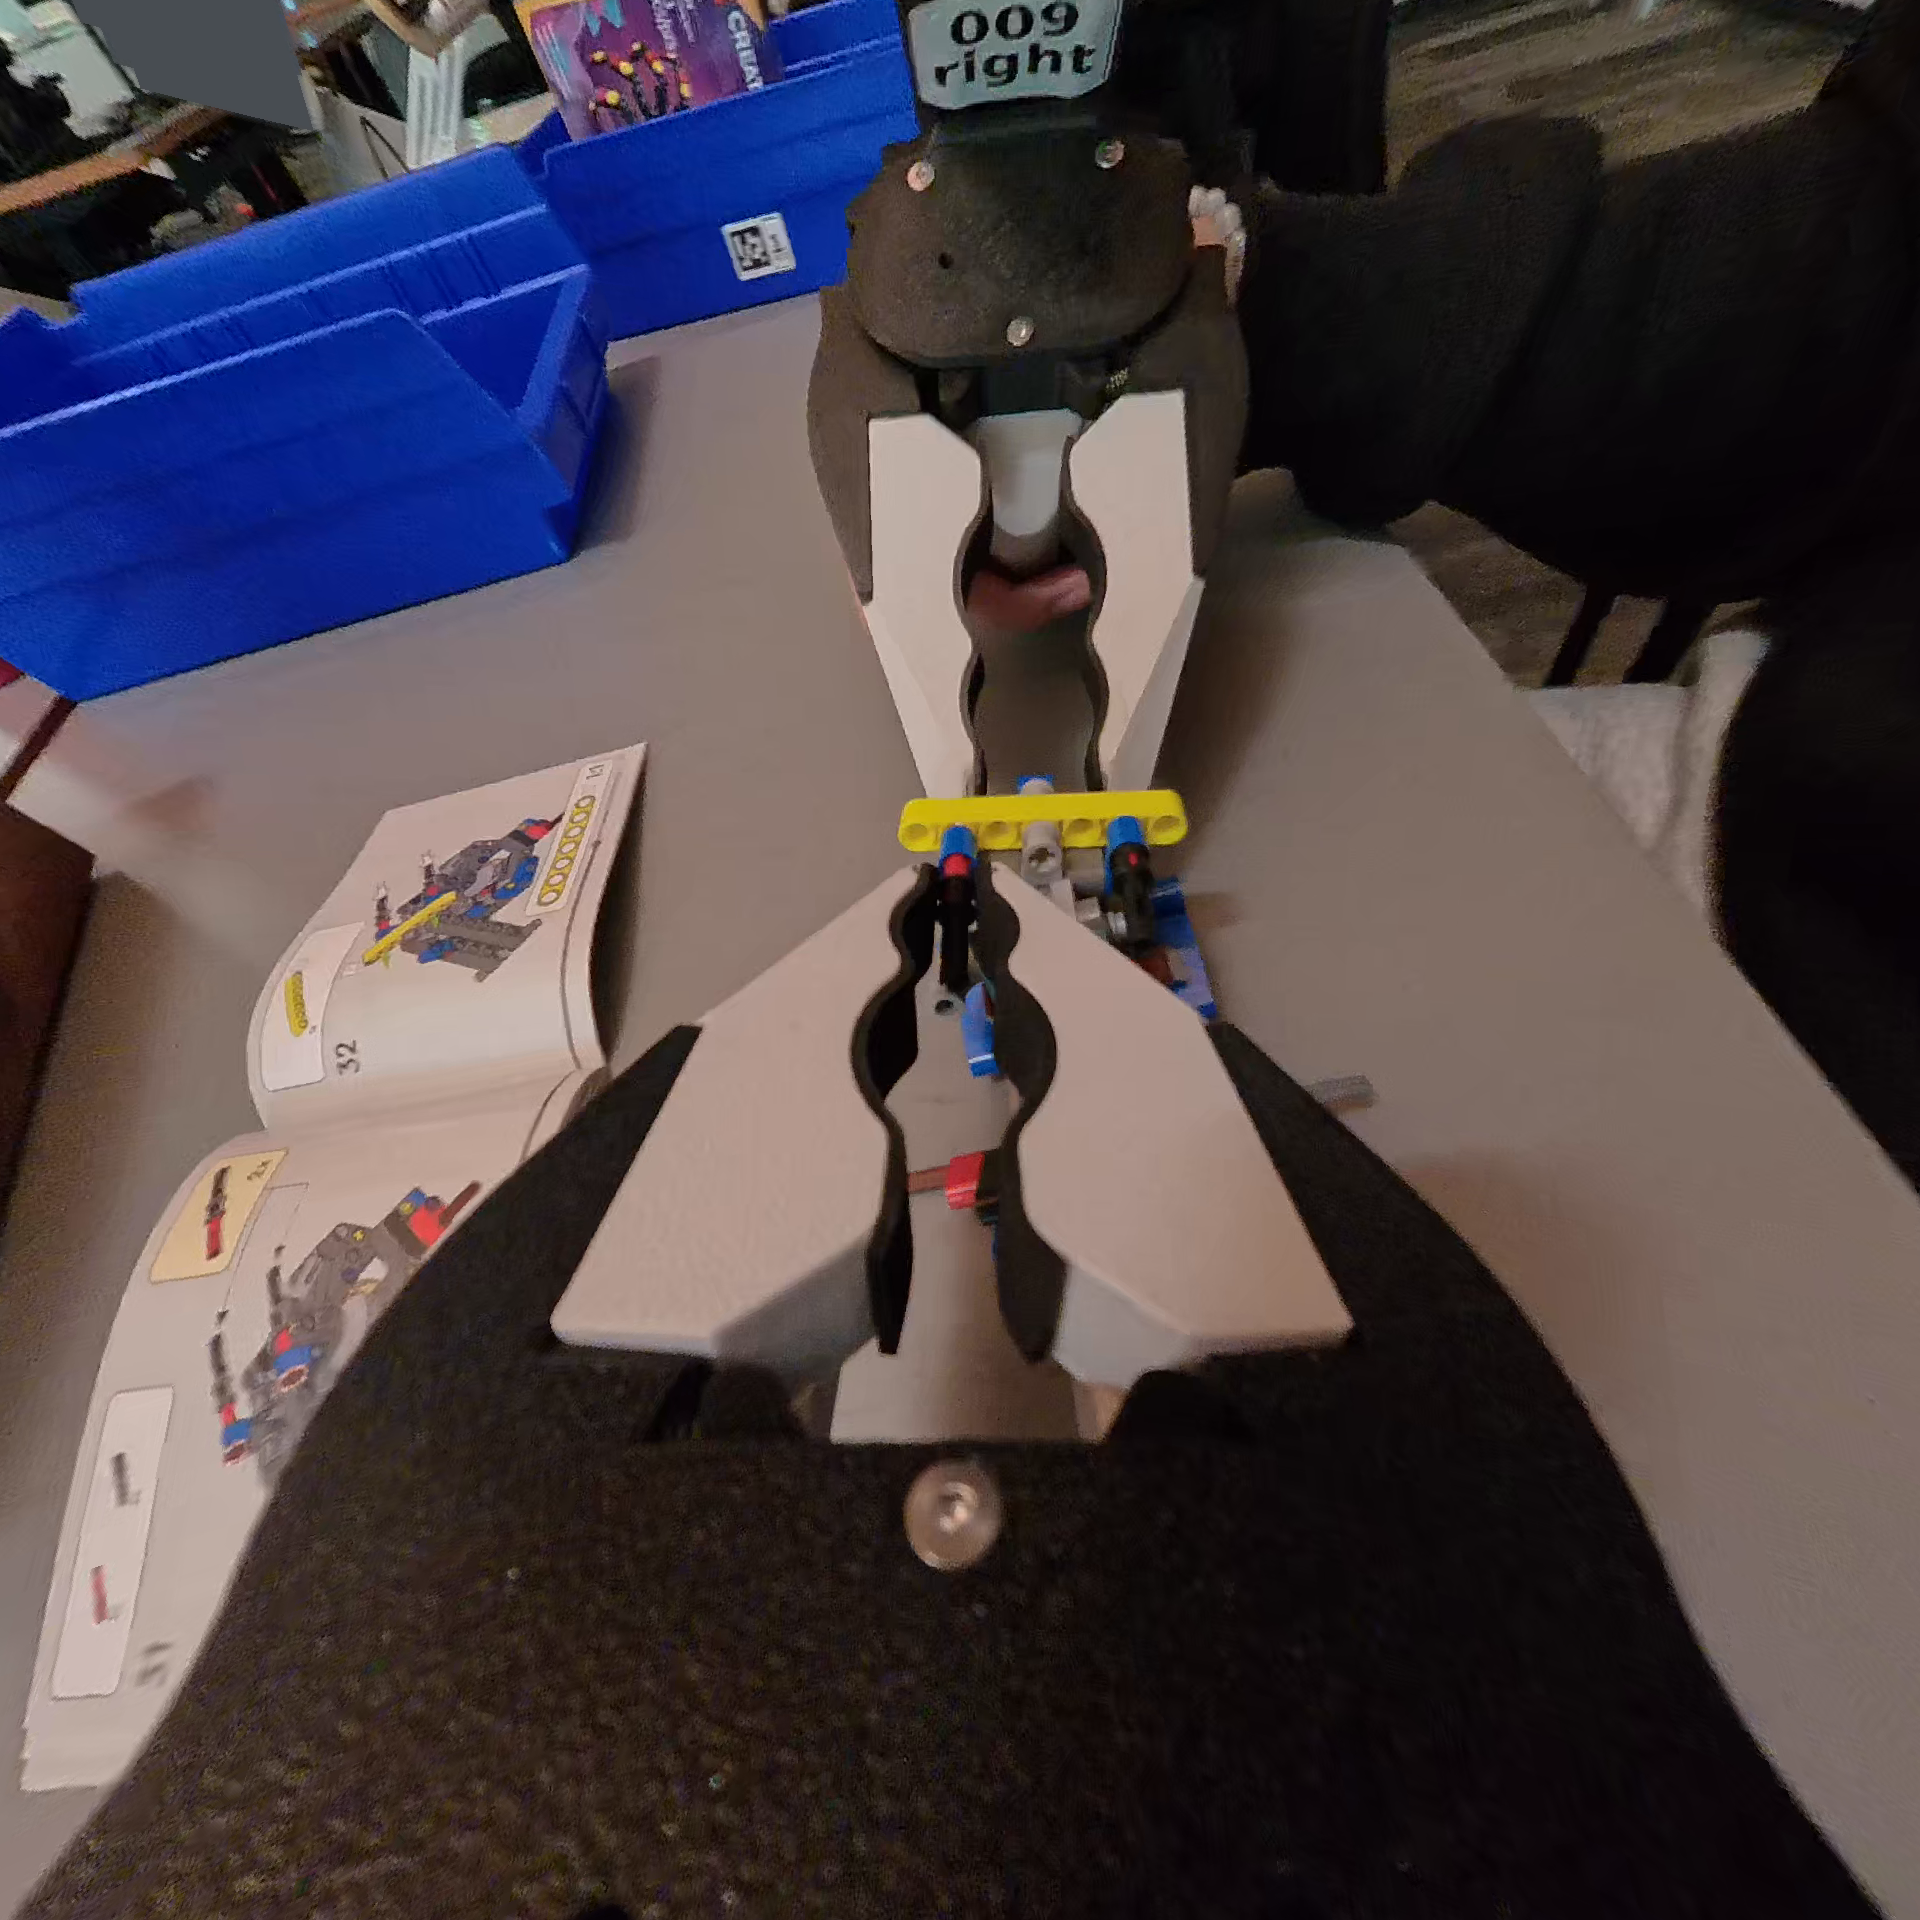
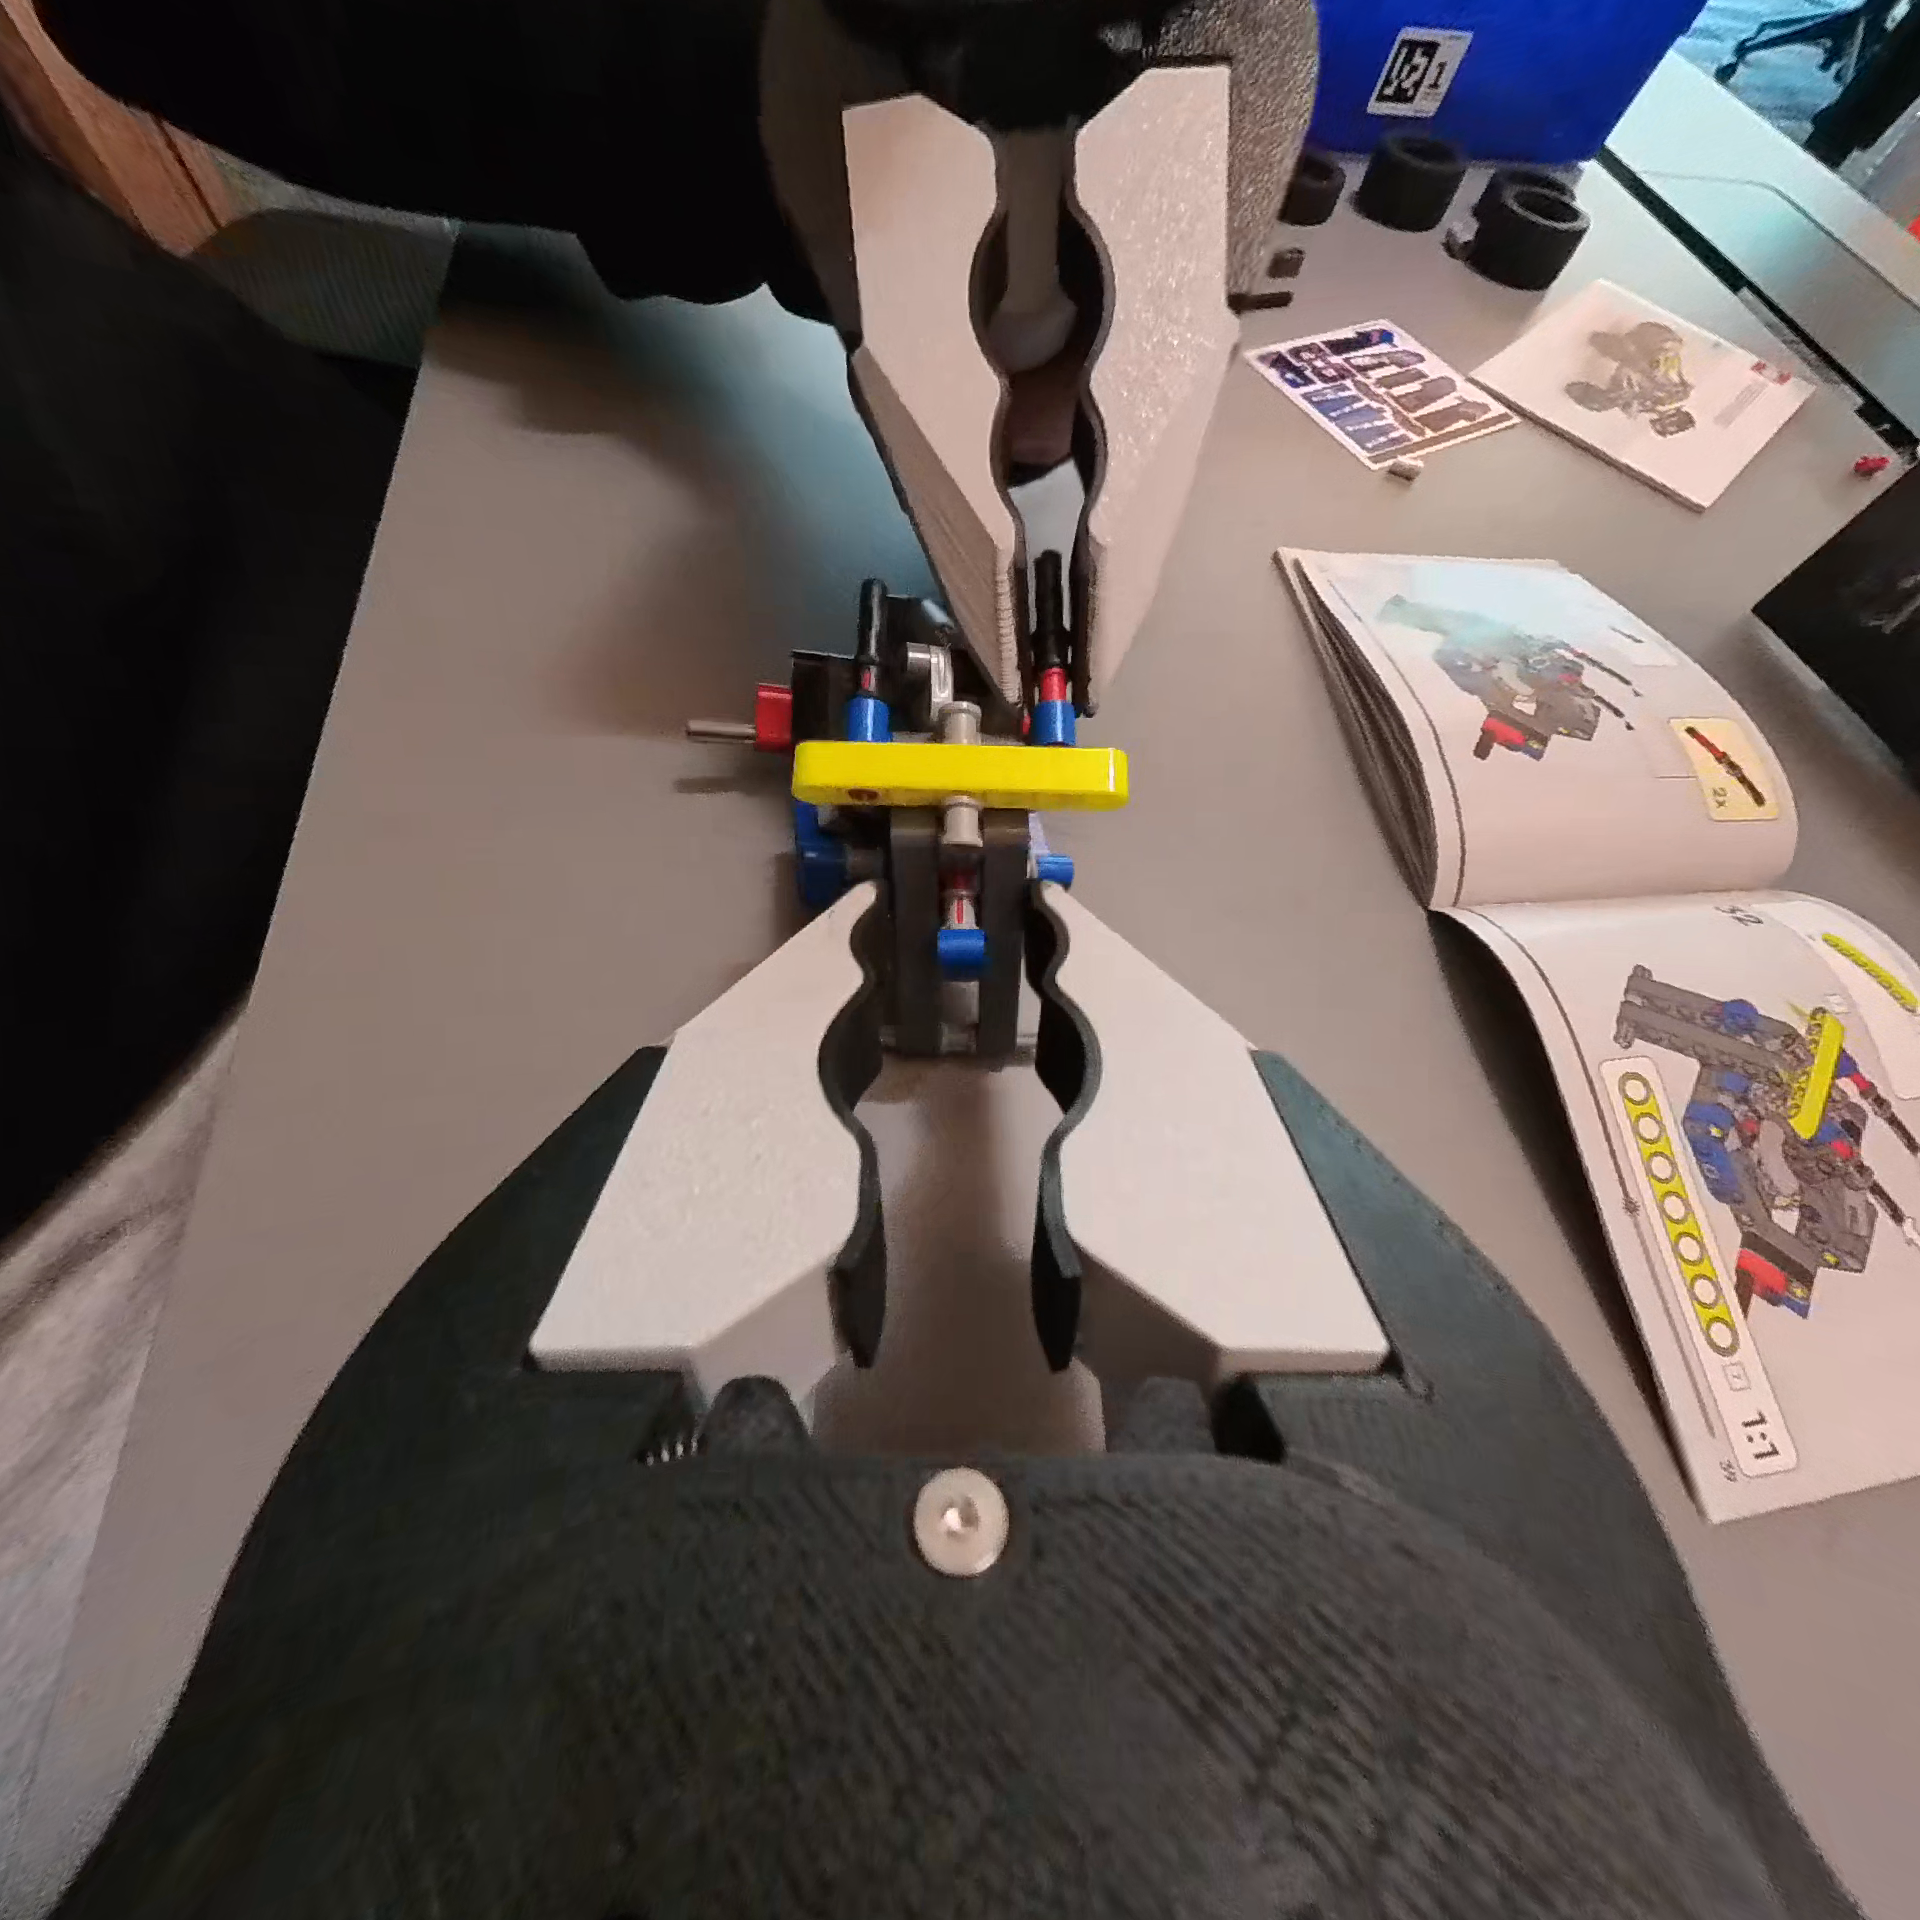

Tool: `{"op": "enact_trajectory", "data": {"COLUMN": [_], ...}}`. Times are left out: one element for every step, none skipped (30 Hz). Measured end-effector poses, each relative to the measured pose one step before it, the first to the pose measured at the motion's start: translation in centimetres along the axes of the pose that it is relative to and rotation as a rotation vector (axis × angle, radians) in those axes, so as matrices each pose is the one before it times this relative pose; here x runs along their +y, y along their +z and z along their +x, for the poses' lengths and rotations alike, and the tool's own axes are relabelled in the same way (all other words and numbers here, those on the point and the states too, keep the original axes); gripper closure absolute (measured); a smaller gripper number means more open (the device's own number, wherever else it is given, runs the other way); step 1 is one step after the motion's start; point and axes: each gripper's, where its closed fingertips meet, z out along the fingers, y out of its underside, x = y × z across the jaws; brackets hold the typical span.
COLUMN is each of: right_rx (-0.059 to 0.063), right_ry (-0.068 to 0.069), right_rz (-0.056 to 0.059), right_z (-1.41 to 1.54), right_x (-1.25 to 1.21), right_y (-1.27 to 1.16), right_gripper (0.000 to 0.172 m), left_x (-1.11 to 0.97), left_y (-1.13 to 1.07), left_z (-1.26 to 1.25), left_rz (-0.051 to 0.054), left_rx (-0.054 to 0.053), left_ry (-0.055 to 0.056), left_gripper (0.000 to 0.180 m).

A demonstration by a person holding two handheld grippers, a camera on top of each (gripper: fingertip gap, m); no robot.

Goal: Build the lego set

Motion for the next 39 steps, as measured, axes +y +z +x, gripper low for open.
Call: {"op": "enact_trajectory", "data": {"right_rx": [0.0274, 0.0165, -0.0425, -0.0103, -0.0084, -0.0011, 0.0018, -0.0022, -0.0048, -0.0013, 0.0038, 0.003, 0.0045, 0.0024, 0.0032, 0.0028, 0.0021, 0.0013, -0.0038, -0.0057, -0.0029, -0.0068, -0.0054, -0.0077, -0.0081, -0.0031, 0.0008, 0.0, 0.0002, -0.003, -0.0066, 0.0019, 0.0188, 0.0313, 0.0199, -0.0029, 0.009, -0.0007, -0.0174], "right_ry": [0.0013, 0.0011, 0.0069, 0.0277, 0.0074, -0.0027, -0.0004, -0.0023, -0.0014, -0.0106, -0.0153, -0.0106, -0.0011, 0.0016, 0.0007, -0.0028, -0.0041, -0.0065, -0.0017, -0.0007, 0.0018, 0.0044, 0.0051, 0.0124, 0.0136, 0.0108, 0.0055, -0.0007, -0.0009, 0.009, 0.015, 0.0235, 0.022, 0.0053, -0.002, -0.0061, -0.0125, -0.0108, -0.0125], "right_rz": [0.0406, 0.0533, -0.0075, -0.0052, -0.0003, -0.0002, -0.0001, -0.0001, 0.0001, -0.0004, -0.0001, 0.0004, -0.0005, -0.0006, -0.0004, -0.0003, 0.0002, -0.0004, 0.0005, -0.0004, -0.0025, 0.0001, 0.0011, 0.0013, 0.0013, -0.0001, 0.0016, 0.0053, 0.0074, 0.0046, 0.0103, 0.0239, 0.0227, 0.0142, 0.0176, -0.0057, -0.0268, -0.0255, -0.0192], "right_z": [0.333, 0.395, -0.708, 0.194, -0.161, 0.178, -0.1, 0.135, -0.168, 0.155, -0.135, 0.151, -0.116, 0.232, -0.109, 0.184, -0.015, 0.023, -0.013, 0.015, 0.071, 0.008, 0.014, -0.003, 0.026, 0.062, 0.053, -0.019, -0.035, -0.017, 0.024, 0.207, 0.492, 0.671, 0.393, 0.02, 0.157, 0.004, -0.229], "right_x": [-0.637, -0.825, 0.183, 0.011, -0.003, 0.008, 0.041, -0.025, 0.046, 0.015, -0.007, -0.007, 0.074, -0.073, 0.045, -0.027, -0.003, -0.002, -0.014, 0.008, 0.023, -0.001, 0.003, 0.001, 0.006, 0.025, -0.003, -0.035, -0.031, 0.042, 0.041, -0.123, -0.092, -0.035, -0.189, 0.055, 0.322, 0.25, 0.166], "right_y": [-0.18, -0.021, -0.145, 0.26, -0.107, 0.13, -0.151, 0.15, -0.119, 0.11, -0.083, 0.109, -0.216, 0.197, -0.122, 0.166, 0.007, 0.027, 0.004, 0.018, 0.064, 0.01, -0.024, -0.038, -0.048, -0.024, -0.066, -0.121, -0.186, -0.292, -0.474, -0.64, -0.666, -0.515, -0.247, 0.092, 0.341, 0.427, 0.395], "right_gripper": [0.143, 0.138, 0.151, 0.15, 0.15, 0.15, 0.15, 0.15, 0.15, 0.15, 0.151, 0.151, 0.15, 0.15, 0.151, 0.151, 0.151, 0.151, 0.151, 0.151, 0.151, 0.151, 0.151, 0.151, 0.151, 0.151, 0.151, 0.151, 0.151, 0.151, 0.151, 0.155, 0.165, 0.17, 0.172, 0.169, 0.158, 0.152, 0.153], "left_x": [0.031, -0.083, 0.023, 0.092, 0.038, 0.027, 0.014, -0.016, 0.004, 0.064, 0.082, 0.049, 0.043, 0.025, 0.023, 0.026, 0.026, 0.027, -0.001, 0.043, 0.066, 0.001, -0.009, -0.035, -0.019, -0.017, -0.067, -0.1, -0.097, -0.012, -0.018, -0.007, -0.011, -0.006, -0.023, -0.015, -0.001, -0.007, -0.017], "left_y": [0.046, 0.043, 0.015, -0.041, -0.037, 0.005, -0.006, -0.033, -0.027, -0.02, -0.009, -0.006, -0.01, 0.008, 0.014, 0.02, 0.007, 0.008, 0.005, 0.004, 0.013, 0.006, 0.015, 0.021, 0.012, 0.007, 0.035, 0.048, 0.082, 0.096, 0.047, -0.01, -0.016, -0.002, 0.016, 0.022, 0.032, 0.028, 0.035], "left_z": [-0.04, 0.002, -0.039, -0.041, 0.01, -0.033, -0.01, 0.019, -0.021, 0.008, -0.008, -0.033, -0.069, -0.064, -0.043, -0.013, 0.007, -0.016, 0.02, -0.028, -0.071, -0.013, -0.014, -0.006, -0.043, -0.059, -0.025, 0.014, 0.017, 0.009, -0.025, -0.018, -0.014, -0.003, 0.005, 0.014, 0.004, -0.046, -0.011], "left_rz": [-0.0011, 0.0053, -0.0031, -0.0071, -0.0023, -0.0011, 0.0013, 0.002, -0.0002, -0.0073, -0.0092, -0.005, -0.0032, -0.005, -0.0087, -0.0107, -0.0095, -0.0055, 0.0023, 0.0004, -0.0039, -0.0017, 0.0025, 0.0134, 0.0193, 0.0169, 0.0143, 0.0117, 0.0096, 0.0058, 0.0067, 0.0072, 0.0065, 0.0053, 0.0042, 0.0034, 0.0012, 0.0001, 0.0004], "left_rx": [-0.0154, -0.0092, -0.006, -0.0016, 0.0021, -0.0018, 0.0007, 0.0038, 0.0032, 0.007, 0.0094, 0.0075, 0.0024, -0.0022, -0.0004, 0.0031, 0.0057, 0.0038, 0.0068, 0.0088, 0.0056, 0.0074, 0.0066, 0.01, 0.0112, 0.0074, 0.0012, -0.0025, -0.004, -0.0021, -0.0007, 0.0019, 0.0008, -0.0002, 0.0005, 0.0025, 0.0035, 0.0014, 0.0023], "left_ry": [0.0197, 0.0103, 0.002, -0.0018, -0.0074, -0.009, -0.0055, -0.0029, -0.005, -0.0163, -0.0227, -0.0117, 0.0012, 0.0055, 0.0004, -0.0047, -0.0089, -0.0088, -0.0029, -0.006, -0.0022, 0.0048, -0.0006, -0.0088, -0.0172, -0.0164, -0.0022, 0.0089, 0.0096, 0.0052, 0.0015, 0.0009, 0.002, 0.0029, 0.0032, 0.0036, 0.0013, 0.0016, 0.0043], "left_gripper": [0.176, 0.176, 0.176, 0.176, 0.176, 0.176, 0.176, 0.176, 0.176, 0.177, 0.176, 0.177, 0.177, 0.177, 0.177, 0.177, 0.177, 0.177, 0.177, 0.177, 0.177, 0.177, 0.177, 0.177, 0.177, 0.177, 0.177, 0.177, 0.177, 0.177, 0.177, 0.177, 0.177, 0.177, 0.177, 0.177, 0.177, 0.177, 0.177]}}
